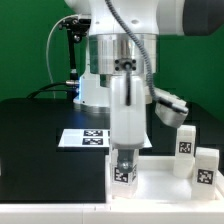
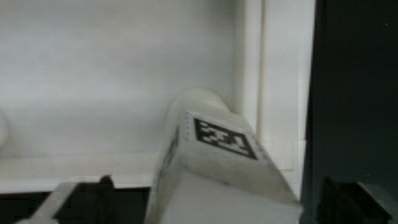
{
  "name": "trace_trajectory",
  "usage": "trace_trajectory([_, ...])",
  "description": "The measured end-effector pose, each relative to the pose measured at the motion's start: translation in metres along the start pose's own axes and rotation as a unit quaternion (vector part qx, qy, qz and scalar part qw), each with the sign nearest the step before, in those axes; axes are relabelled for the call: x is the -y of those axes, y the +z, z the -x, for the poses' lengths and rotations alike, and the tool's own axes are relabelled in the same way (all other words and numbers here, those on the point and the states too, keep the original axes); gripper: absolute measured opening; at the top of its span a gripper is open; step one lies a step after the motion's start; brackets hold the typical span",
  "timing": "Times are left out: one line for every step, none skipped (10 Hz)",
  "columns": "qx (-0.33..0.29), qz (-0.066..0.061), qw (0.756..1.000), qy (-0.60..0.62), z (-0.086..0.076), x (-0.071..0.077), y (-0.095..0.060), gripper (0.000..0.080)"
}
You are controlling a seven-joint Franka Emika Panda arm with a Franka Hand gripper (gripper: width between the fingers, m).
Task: Assemble square table
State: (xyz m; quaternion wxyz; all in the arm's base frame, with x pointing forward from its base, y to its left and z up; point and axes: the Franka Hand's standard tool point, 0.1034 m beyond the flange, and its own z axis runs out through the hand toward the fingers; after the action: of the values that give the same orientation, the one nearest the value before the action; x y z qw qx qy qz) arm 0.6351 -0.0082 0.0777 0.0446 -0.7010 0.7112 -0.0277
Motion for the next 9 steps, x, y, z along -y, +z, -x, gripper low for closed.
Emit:
trace_trajectory([-0.007, -0.016, 0.996, -0.093, 0.003, 0.005, 0.000, 0.0623])
trace_trajectory([-0.008, -0.011, 0.986, -0.167, 0.009, 0.003, 0.001, 0.0623])
trace_trajectory([-0.012, -0.007, 0.977, -0.215, 0.012, 0.003, 0.000, 0.0644])
trace_trajectory([-0.014, -0.009, 0.972, -0.236, 0.008, 0.004, 0.000, 0.0644])
trace_trajectory([-0.017, -0.006, 0.960, -0.279, 0.006, 0.004, 0.000, 0.0648])
trace_trajectory([-0.018, -0.005, 0.948, -0.318, 0.005, 0.004, 0.000, 0.0649])
trace_trajectory([-0.018, -0.001, 0.908, -0.418, 0.000, 0.003, 0.000, 0.0649])
trace_trajectory([-0.013, 0.005, 0.866, -0.499, -0.005, 0.001, 0.002, 0.0649])
trace_trajectory([-0.011, 0.005, 0.873, -0.488, -0.005, 0.001, 0.003, 0.0649])
